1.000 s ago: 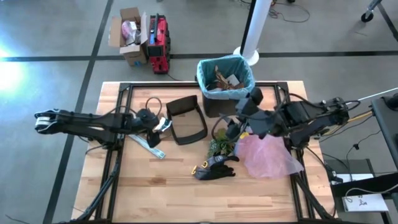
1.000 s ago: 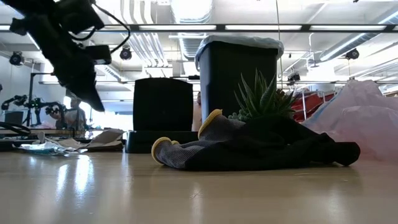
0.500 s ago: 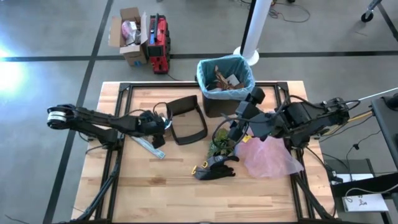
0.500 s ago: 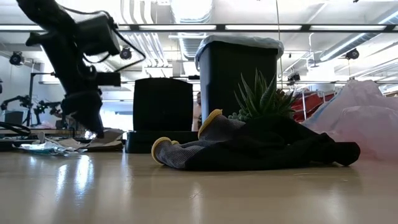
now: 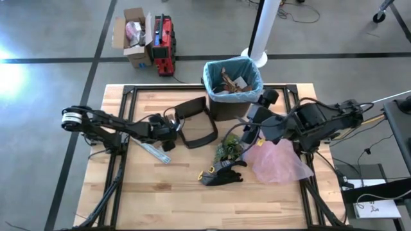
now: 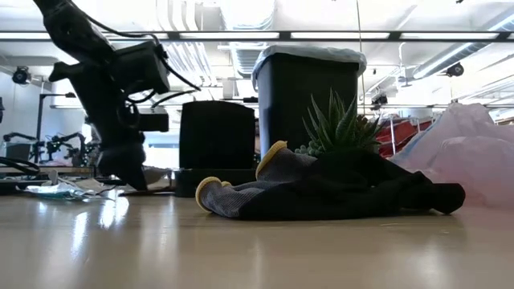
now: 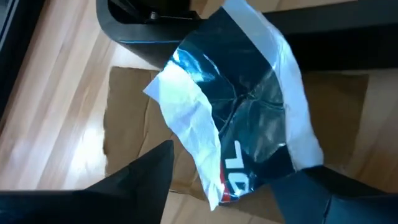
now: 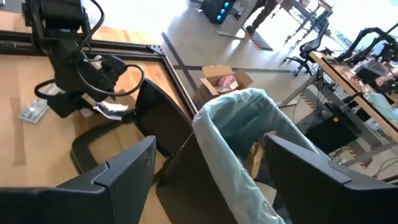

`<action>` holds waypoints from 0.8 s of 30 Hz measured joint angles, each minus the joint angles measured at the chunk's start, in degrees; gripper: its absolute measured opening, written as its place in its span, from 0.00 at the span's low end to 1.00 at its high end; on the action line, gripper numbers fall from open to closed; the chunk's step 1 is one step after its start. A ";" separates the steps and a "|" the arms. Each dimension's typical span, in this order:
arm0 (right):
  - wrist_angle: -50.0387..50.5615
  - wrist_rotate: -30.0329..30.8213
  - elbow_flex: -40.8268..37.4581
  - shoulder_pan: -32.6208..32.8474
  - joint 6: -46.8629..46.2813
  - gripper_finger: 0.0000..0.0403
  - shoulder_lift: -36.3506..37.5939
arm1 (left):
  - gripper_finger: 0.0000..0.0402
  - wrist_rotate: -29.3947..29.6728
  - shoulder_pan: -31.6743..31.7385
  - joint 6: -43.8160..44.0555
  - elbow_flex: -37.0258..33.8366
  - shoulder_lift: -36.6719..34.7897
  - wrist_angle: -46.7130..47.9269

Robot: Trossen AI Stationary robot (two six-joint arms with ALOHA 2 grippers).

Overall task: Place trash/remove bag and relplace
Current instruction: Put the white paper into the trash bin

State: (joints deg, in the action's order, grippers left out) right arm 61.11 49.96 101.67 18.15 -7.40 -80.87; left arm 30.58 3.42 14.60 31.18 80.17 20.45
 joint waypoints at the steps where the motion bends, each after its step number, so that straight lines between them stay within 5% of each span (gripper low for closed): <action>1: 0.86 -0.42 0.00 0.11 -0.02 0.70 0.48 | 0.54 -0.01 0.00 -0.34 0.00 0.34 -0.77; 12: 3.35 -0.86 0.02 0.22 2.10 0.63 8.72 | 0.03 -1.43 0.00 4.96 3.32 -0.39 -1.54; 24: 2.95 -7.21 -0.04 0.22 5.98 0.57 10.64 | 0.01 -9.29 -1.31 5.82 17.05 -4.74 -0.89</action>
State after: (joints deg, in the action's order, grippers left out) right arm 64.06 42.75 101.62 18.37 -1.42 -70.23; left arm 21.29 2.11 20.41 48.23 75.43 19.55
